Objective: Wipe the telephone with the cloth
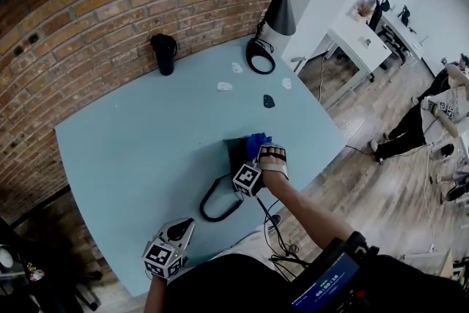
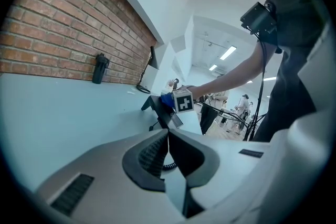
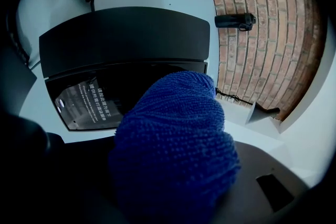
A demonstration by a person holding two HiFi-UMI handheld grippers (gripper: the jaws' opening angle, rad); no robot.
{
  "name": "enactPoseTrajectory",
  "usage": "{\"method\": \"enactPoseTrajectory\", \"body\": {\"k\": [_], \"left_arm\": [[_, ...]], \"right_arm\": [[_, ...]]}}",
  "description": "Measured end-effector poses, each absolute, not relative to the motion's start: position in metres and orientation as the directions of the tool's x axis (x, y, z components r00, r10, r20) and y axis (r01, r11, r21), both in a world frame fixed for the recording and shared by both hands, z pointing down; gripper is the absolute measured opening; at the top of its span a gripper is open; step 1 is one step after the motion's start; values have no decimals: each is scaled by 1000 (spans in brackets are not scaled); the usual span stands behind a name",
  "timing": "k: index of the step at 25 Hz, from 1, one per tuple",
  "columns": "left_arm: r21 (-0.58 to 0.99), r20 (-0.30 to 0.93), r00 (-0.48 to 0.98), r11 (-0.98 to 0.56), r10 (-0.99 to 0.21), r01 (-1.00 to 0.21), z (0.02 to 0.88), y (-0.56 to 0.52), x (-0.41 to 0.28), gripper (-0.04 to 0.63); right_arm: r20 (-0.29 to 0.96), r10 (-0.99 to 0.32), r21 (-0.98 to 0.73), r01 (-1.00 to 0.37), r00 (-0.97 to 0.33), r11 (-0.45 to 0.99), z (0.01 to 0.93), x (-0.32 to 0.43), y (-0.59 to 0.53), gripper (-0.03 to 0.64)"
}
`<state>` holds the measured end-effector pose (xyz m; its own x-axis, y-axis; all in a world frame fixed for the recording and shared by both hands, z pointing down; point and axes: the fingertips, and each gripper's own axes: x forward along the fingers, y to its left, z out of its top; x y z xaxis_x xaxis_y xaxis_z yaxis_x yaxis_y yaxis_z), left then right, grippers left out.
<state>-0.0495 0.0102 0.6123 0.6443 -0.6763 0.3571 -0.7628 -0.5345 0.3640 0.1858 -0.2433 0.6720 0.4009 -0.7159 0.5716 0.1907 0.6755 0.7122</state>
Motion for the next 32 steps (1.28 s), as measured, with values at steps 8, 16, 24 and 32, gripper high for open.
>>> {"method": "enactPoseTrajectory", "body": {"k": [8,16,24,32], "left_arm": [[360,346,639,-532,-687,-767,611,11,-50,20],[363,345,639,-530,-688,-766,613,9,-51,20],[376,351,654,-538,-671,-754,616,11,-49,20],[372,347,654,-542,-672,-754,614,11,-49,20]], "right_arm": [[574,-702,701,190,421,687,676,189,-235,201],[583,-684,678,201,438,707,681,191,-223,202],[549,-696,663,267,462,700,675,195,-212,204],[544,-699,662,274,464,698,675,198,-202,204]]}}
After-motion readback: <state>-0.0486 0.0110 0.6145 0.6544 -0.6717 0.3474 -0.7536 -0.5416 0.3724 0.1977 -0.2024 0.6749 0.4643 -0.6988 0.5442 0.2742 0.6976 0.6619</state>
